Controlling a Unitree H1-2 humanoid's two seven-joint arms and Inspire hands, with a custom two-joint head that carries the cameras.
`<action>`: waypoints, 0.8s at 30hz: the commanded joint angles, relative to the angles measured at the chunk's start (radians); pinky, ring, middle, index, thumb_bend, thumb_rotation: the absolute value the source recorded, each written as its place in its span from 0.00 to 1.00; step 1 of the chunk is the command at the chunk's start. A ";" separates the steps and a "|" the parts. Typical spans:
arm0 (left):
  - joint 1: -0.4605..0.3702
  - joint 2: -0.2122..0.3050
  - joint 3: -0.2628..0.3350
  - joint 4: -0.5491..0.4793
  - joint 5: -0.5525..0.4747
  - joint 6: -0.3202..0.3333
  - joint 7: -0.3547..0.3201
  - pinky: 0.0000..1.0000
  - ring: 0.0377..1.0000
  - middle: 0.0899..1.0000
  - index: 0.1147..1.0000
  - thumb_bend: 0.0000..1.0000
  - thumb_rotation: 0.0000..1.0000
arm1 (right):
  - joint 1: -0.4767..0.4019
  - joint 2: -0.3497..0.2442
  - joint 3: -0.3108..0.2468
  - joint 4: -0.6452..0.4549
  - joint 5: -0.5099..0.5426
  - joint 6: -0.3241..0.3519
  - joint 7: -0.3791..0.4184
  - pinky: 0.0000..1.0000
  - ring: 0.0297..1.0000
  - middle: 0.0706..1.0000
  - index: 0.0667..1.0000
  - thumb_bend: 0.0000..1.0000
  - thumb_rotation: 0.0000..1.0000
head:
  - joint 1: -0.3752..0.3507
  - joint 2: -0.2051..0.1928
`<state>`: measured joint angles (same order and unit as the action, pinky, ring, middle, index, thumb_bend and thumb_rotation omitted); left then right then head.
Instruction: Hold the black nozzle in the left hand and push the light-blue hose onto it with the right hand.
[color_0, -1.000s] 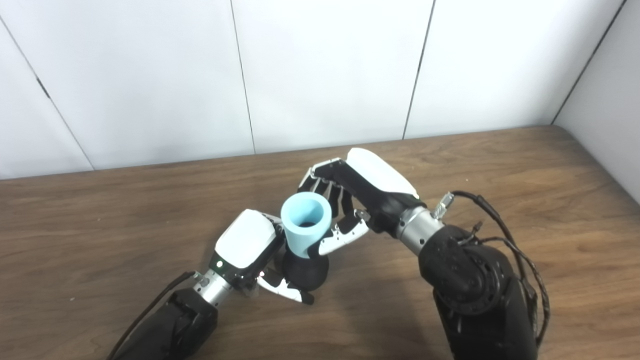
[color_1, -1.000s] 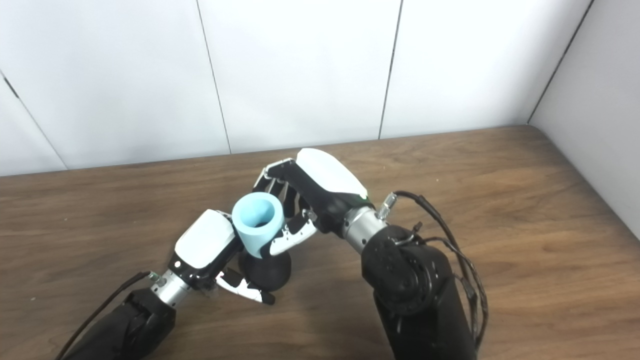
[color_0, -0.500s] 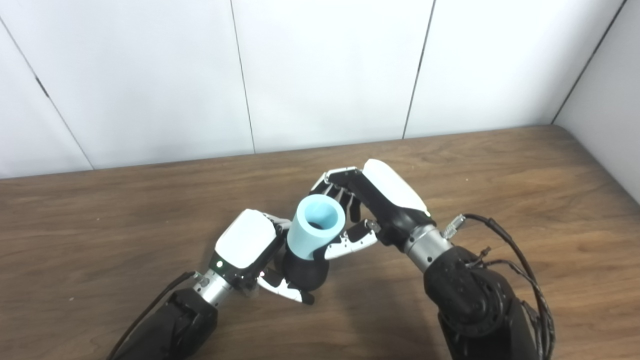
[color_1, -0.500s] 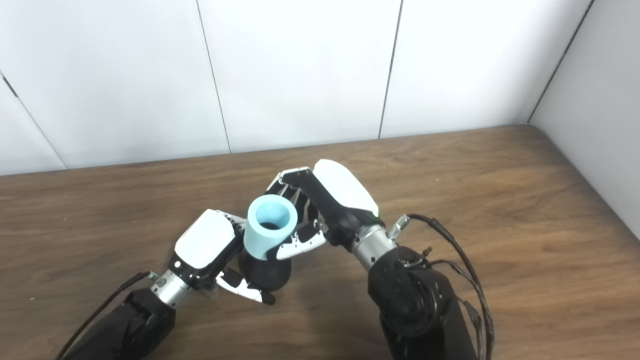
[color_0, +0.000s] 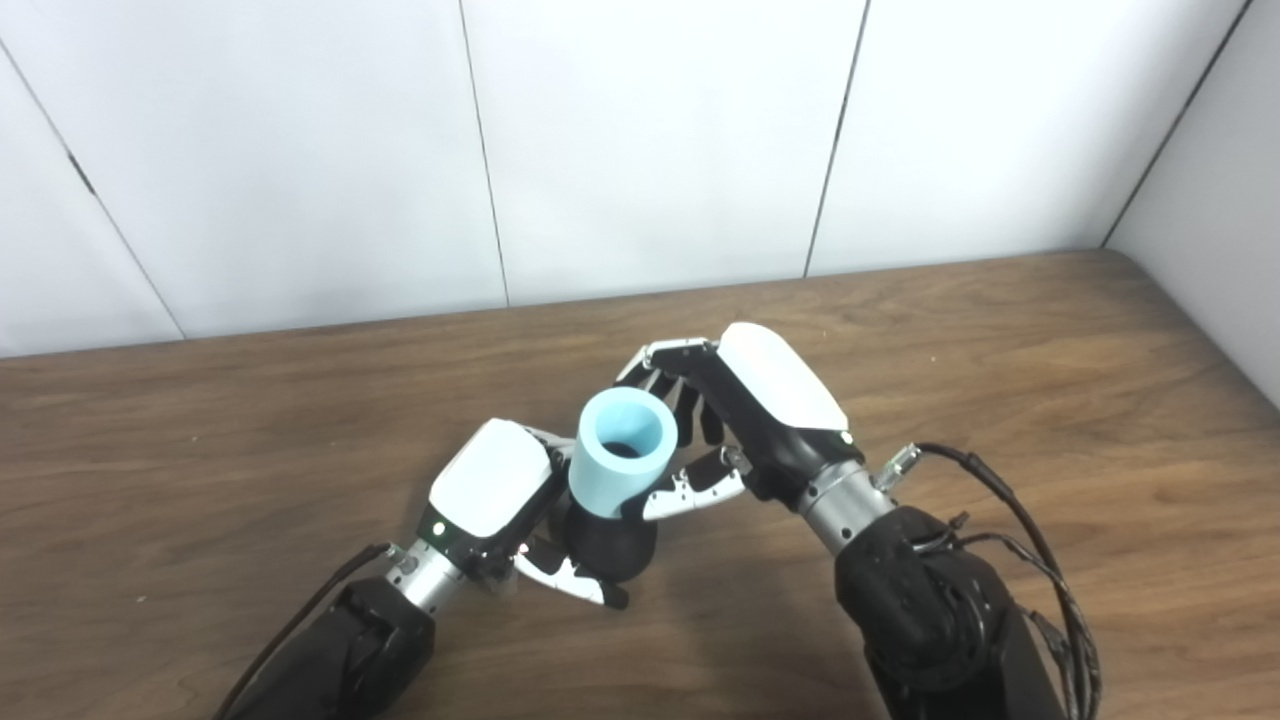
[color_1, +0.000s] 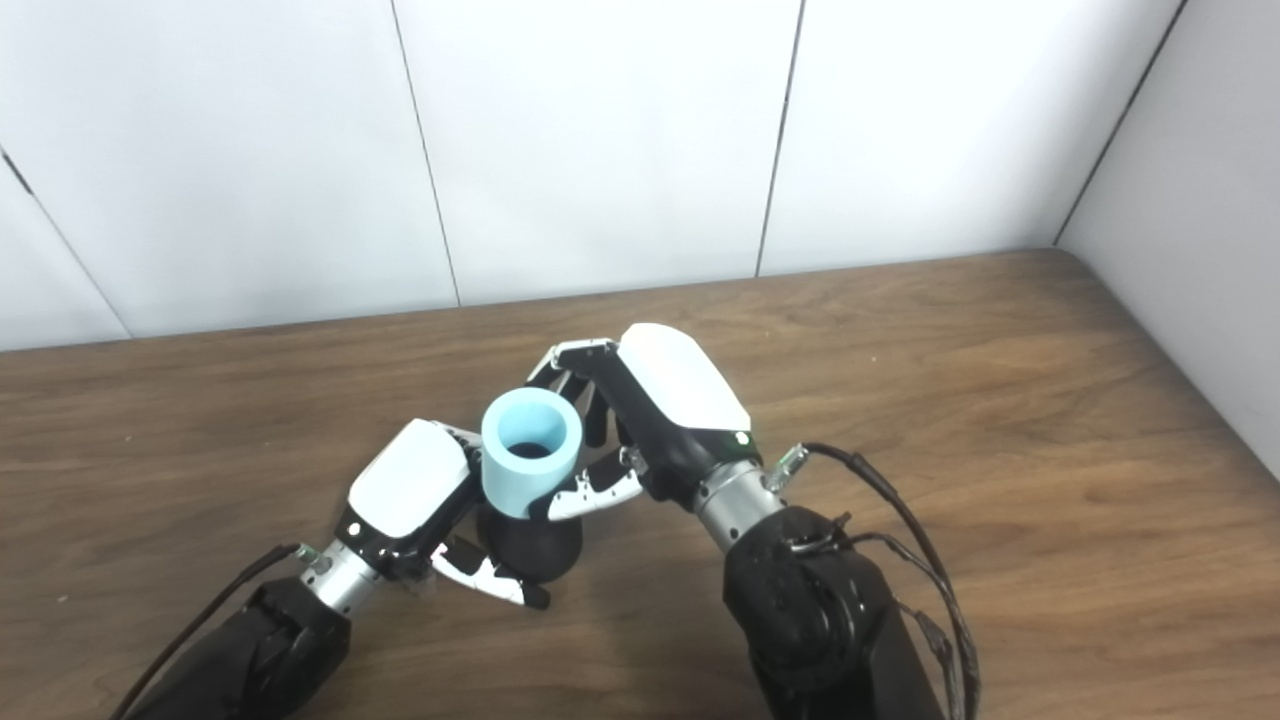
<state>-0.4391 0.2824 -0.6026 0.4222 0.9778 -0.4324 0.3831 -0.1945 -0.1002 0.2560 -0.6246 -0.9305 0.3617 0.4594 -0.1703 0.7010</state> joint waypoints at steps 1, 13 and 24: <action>0.251 -0.088 -0.104 0.144 0.007 0.016 -0.010 0.22 0.25 0.34 0.45 0.51 0.00 | -0.055 -0.022 0.028 -0.013 -0.025 -0.088 -0.019 0.19 0.31 0.41 0.52 0.50 0.00 | 0.000 0.001; 0.249 -0.087 -0.105 0.147 0.012 0.020 -0.012 0.21 0.24 0.33 0.45 0.51 0.00 | -0.052 -0.028 0.023 0.016 -0.066 -0.063 -0.013 0.18 0.31 0.40 0.51 0.51 0.00 | -0.003 -0.002; 0.251 -0.087 -0.105 0.148 0.013 0.024 -0.005 0.19 0.21 0.37 0.43 0.52 0.00 | -0.051 -0.029 -0.002 0.009 -0.176 -0.002 0.105 0.50 0.63 0.67 0.71 0.95 0.18 | -0.004 0.000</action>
<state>-0.4392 0.2818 -0.6027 0.4222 0.9779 -0.4216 0.3759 -0.2089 -0.1269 0.2695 -0.6007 -1.0673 0.3505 0.5422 -0.1733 0.7010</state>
